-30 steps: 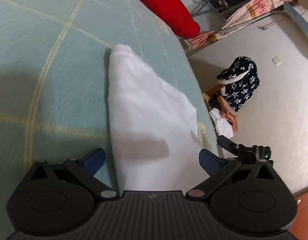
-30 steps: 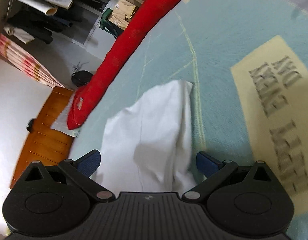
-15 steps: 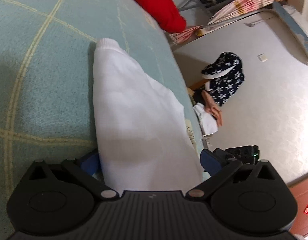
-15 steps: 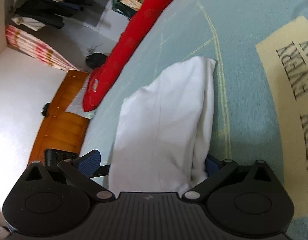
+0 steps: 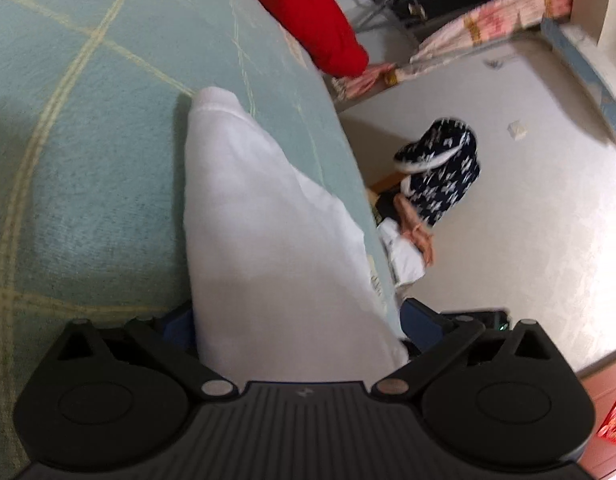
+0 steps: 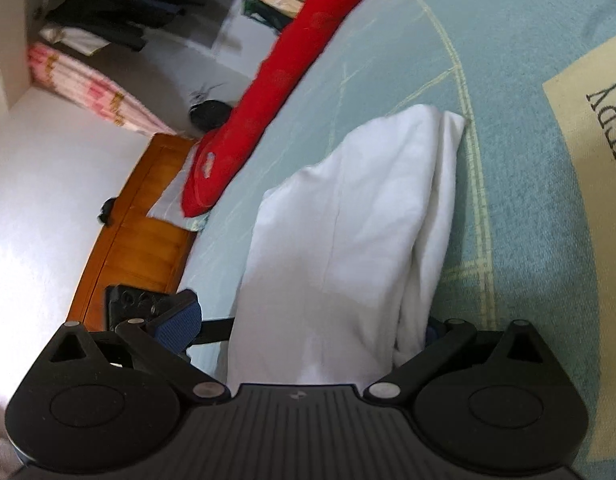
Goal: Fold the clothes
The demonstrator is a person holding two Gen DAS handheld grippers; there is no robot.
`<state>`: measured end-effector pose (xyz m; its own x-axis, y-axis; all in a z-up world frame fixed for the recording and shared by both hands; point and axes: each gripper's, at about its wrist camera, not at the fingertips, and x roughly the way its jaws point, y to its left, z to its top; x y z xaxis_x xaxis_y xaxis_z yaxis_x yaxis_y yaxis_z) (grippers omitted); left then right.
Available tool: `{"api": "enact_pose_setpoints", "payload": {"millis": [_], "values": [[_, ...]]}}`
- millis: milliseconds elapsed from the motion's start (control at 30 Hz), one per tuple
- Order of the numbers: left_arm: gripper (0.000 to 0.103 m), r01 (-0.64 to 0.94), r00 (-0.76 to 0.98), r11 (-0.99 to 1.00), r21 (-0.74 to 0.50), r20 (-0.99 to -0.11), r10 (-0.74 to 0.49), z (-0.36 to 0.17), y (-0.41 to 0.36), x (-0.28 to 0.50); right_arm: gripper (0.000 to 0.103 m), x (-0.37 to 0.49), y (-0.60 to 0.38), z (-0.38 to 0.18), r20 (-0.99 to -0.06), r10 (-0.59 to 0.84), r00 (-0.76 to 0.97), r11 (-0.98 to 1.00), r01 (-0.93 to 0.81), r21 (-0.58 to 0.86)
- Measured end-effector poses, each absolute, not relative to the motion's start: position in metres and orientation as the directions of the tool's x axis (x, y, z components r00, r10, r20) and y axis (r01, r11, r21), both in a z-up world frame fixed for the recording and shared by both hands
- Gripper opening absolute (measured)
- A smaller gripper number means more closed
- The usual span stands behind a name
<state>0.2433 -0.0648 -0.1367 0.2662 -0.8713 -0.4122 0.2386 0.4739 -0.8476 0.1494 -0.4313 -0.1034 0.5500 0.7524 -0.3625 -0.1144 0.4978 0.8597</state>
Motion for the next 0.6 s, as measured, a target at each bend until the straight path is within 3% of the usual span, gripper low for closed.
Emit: {"api": "enact_pose_setpoints", "payload": {"millis": [233,600], "values": [[0.102,0.222,0.265,0.485,-0.846,-0.427,-0.865,-0.133,-0.074,0.259,0.103,0.17,-0.436,-0.111,-0.311,0.761,0.57,0.43,-0.083,0.899],[0.101,0.213,0.249,0.435,-0.875,-0.382,-0.89,-0.114,-0.072,0.257,0.103,0.163,-0.418,-0.082,-0.381,0.721,0.579,0.517,-0.084,0.852]]}}
